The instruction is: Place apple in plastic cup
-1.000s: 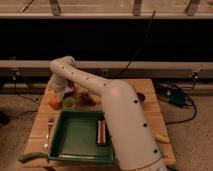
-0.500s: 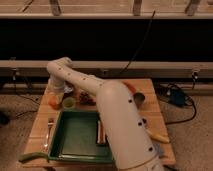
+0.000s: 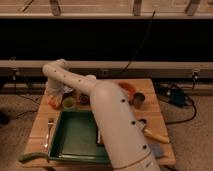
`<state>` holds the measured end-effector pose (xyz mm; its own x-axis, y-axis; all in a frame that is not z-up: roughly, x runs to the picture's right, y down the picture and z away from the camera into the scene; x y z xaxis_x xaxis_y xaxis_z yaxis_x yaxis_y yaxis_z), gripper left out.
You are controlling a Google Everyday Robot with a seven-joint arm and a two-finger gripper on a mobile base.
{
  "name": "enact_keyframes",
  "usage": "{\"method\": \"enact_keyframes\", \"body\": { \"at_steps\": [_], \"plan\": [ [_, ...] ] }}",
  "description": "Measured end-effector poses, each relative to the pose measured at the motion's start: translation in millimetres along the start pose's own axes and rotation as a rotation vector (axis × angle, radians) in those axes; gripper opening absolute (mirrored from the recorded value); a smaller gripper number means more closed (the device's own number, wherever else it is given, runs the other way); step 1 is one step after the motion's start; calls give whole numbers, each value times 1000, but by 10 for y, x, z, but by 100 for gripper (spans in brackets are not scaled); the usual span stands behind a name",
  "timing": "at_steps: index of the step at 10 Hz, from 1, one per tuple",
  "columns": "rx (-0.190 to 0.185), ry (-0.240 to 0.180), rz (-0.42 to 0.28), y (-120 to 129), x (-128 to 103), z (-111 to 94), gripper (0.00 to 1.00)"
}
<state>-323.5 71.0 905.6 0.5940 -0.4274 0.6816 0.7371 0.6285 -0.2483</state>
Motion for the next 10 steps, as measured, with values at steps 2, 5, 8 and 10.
{"method": "enact_keyframes", "body": {
  "at_steps": [2, 5, 8, 10],
  "plan": [
    [-15, 20, -3, 45, 68, 25, 65],
    [-35, 49, -34, 99, 117, 56, 63],
    [-38, 68, -41, 119, 126, 103, 37],
    [-38, 73, -43, 130, 119, 132, 15]
  ]
}}
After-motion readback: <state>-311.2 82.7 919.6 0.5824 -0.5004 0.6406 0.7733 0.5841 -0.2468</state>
